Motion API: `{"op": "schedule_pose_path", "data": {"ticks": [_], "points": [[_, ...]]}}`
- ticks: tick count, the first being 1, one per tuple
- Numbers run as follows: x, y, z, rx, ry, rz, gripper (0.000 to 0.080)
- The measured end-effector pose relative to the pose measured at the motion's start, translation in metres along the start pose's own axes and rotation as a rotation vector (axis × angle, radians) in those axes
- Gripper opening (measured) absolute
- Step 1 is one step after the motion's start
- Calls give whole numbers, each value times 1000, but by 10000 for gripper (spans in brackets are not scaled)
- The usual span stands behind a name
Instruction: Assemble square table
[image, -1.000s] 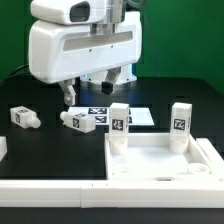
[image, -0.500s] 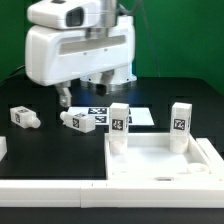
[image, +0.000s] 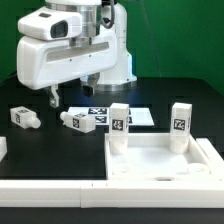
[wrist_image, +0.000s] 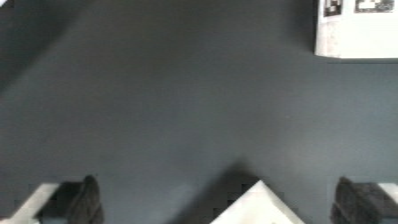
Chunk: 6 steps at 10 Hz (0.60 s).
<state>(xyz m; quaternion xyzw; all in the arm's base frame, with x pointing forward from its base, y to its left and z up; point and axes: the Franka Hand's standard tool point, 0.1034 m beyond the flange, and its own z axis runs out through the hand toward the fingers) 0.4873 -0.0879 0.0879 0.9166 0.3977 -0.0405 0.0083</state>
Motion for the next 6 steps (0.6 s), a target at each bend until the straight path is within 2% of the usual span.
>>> {"op": "schedule_pose_path", "data": {"ticks": [1, 2, 3, 6], "points": [[-16, -12, 16, 9, 2, 29, 649], [-28, -30, 33, 8, 5, 33, 649], [-36, -44, 47, -5, 14, 31, 649], [-37, -47, 48, 2, 12, 50, 649]]}}
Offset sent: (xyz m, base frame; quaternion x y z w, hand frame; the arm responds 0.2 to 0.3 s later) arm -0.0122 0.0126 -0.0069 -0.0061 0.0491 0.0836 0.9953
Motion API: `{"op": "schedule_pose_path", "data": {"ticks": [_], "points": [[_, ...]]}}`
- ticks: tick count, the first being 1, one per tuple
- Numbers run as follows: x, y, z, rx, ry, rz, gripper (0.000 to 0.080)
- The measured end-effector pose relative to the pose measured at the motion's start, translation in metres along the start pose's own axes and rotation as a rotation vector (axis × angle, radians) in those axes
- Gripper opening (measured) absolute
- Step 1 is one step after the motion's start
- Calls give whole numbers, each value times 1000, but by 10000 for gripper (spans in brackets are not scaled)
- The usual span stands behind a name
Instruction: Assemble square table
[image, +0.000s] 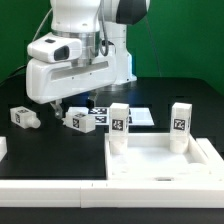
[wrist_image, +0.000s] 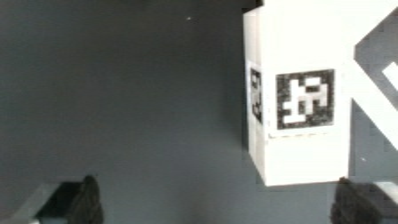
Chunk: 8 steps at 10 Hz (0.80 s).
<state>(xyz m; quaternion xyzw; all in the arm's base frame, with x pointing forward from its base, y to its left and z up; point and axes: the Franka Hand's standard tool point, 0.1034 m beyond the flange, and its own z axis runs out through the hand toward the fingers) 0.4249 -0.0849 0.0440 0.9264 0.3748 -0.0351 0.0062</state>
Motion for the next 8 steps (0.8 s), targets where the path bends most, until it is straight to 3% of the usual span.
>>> {"op": "schedule_pose_path", "data": {"ticks": [2, 3, 5, 6, 7, 8], "points": [[-4, -22, 15, -17, 18, 19, 649], [-9, -28, 25, -13, 12, 11, 649], [-16, -22, 36, -30, 21, -7, 649], [-16, -23, 36, -27, 18, -4, 649], [-17, -23, 36, -27, 18, -3, 553], [-17, -23, 36, -26, 18, -3, 404]]}}
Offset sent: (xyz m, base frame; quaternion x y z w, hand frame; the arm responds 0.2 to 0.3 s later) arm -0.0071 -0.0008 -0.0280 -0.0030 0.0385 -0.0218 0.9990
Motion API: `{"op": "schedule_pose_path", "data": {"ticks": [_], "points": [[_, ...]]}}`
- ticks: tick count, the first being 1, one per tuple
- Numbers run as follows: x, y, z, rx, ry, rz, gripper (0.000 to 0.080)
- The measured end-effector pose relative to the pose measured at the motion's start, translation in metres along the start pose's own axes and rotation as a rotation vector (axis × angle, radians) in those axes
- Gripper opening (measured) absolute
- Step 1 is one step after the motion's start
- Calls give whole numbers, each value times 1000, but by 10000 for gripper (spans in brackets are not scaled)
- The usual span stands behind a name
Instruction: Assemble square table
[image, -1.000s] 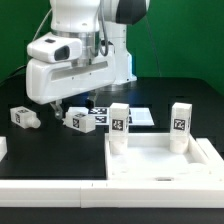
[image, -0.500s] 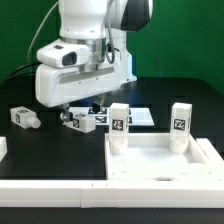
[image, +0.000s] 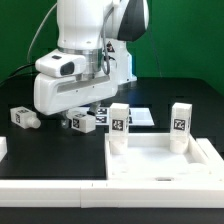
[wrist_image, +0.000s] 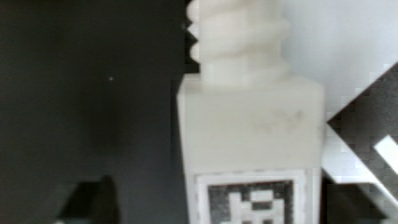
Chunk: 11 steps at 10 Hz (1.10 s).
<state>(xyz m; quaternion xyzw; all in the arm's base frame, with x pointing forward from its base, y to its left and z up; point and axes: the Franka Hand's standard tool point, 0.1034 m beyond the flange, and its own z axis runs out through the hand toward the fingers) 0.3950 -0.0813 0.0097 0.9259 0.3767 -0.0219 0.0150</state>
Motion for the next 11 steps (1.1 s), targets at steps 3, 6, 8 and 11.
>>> {"op": "schedule_pose_path", "data": {"ticks": [3, 6, 8, 11], "points": [[-7, 16, -6, -23, 21, 142, 281], [-25, 25, -3, 28, 15, 595, 282], [-22, 24, -3, 25, 19, 675, 282], [-16, 15, -2, 56, 4, 962, 282]]}}
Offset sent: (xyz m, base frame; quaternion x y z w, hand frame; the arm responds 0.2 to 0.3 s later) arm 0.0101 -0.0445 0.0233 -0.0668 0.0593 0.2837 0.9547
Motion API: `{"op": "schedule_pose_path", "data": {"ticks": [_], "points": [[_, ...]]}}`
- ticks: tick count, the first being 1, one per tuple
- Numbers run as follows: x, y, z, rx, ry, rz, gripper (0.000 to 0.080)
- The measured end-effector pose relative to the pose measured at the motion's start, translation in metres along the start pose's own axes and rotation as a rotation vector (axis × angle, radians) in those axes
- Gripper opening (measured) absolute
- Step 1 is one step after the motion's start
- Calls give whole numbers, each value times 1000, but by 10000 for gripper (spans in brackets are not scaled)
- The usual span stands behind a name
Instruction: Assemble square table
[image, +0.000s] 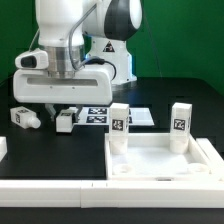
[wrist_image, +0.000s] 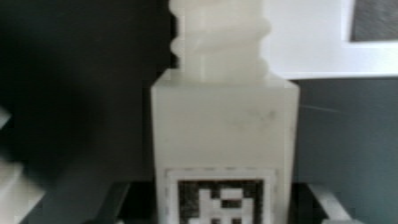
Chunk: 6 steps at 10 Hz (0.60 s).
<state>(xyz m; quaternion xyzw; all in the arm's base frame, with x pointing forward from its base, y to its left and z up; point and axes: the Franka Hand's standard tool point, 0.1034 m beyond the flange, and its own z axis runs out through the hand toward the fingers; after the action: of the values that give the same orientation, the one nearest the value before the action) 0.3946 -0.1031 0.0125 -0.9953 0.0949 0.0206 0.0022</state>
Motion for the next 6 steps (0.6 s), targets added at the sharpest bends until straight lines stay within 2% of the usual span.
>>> {"op": "schedule_pose_path", "data": {"ticks": [1, 3, 4, 5, 6], "points": [[-3, -6, 2, 12, -13, 64, 282], [-5, -3, 3, 15, -17, 64, 284], [-5, -3, 3, 15, -17, 63, 397], [-8, -4, 3, 27, -47, 68, 397], [-6, -4, -6, 68, -126, 85, 533]]}}
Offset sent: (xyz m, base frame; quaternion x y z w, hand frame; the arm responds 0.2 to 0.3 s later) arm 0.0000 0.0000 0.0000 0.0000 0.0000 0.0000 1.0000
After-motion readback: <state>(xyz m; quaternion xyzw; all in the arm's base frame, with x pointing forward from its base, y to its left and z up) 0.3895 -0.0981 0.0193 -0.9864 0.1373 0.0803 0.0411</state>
